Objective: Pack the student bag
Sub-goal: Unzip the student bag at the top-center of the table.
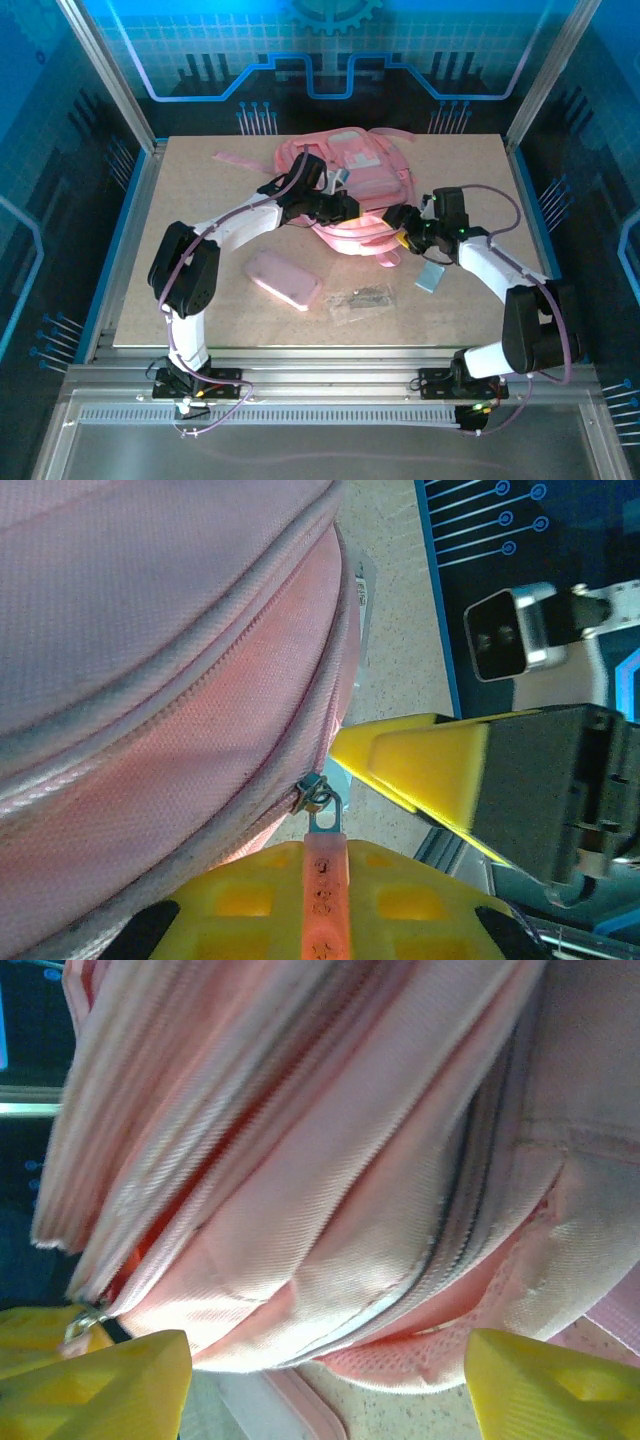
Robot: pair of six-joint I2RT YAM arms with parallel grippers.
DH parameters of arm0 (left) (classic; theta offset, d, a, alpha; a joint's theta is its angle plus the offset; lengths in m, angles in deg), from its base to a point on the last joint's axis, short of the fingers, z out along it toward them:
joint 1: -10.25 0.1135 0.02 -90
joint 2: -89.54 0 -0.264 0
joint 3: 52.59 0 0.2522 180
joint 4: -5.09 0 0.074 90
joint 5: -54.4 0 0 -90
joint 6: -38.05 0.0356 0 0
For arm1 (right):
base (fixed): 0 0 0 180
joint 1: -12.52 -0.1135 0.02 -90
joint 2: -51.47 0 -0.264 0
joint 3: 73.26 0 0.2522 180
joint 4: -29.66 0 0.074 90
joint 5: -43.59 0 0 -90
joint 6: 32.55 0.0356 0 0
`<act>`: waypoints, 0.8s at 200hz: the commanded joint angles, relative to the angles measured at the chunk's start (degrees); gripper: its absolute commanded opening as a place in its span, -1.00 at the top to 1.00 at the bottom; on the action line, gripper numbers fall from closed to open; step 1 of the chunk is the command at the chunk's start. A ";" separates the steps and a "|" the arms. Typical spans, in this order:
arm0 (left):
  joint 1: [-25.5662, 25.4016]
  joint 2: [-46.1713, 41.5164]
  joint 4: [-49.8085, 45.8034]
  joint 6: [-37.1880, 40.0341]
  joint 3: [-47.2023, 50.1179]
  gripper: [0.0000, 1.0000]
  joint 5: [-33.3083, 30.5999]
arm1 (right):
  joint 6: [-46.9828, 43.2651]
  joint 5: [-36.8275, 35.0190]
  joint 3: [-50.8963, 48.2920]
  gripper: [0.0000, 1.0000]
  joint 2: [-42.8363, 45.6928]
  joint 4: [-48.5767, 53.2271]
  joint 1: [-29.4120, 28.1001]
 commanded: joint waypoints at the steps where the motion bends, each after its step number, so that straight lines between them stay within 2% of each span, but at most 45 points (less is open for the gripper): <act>1: -1.82 -1.09 5.96 -0.38 -1.04 1.00 6.08 | 4.77 -7.26 -1.83 -0.44 -1.70 -11.58 -1.86; 14: -1.96 -1.64 6.44 -0.99 0.16 1.00 6.59 | 4.57 -10.29 -1.40 -0.26 -3.52 -14.78 -2.75; 27: -1.92 -2.15 7.07 -1.54 1.63 1.00 6.91 | 5.41 -11.37 -1.11 0.40 -5.24 -18.13 -3.45; 45: -1.83 -2.29 5.89 -0.83 3.01 1.00 6.91 | 5.62 -12.93 -1.28 1.00 -5.39 -20.69 -3.71; 78: -0.17 -2.93 1.57 1.73 6.92 1.00 6.45 | 3.14 -16.24 -1.93 1.00 -0.83 -17.23 -3.56; 110: 4.43 -6.73 -2.49 3.60 13.87 1.00 4.29 | 1.89 -16.11 -2.16 1.00 1.16 -14.07 -2.60; 160: 11.64 -13.94 -10.30 9.94 18.01 1.00 -6.51 | 1.49 -13.63 -1.85 1.00 1.08 -13.54 -1.97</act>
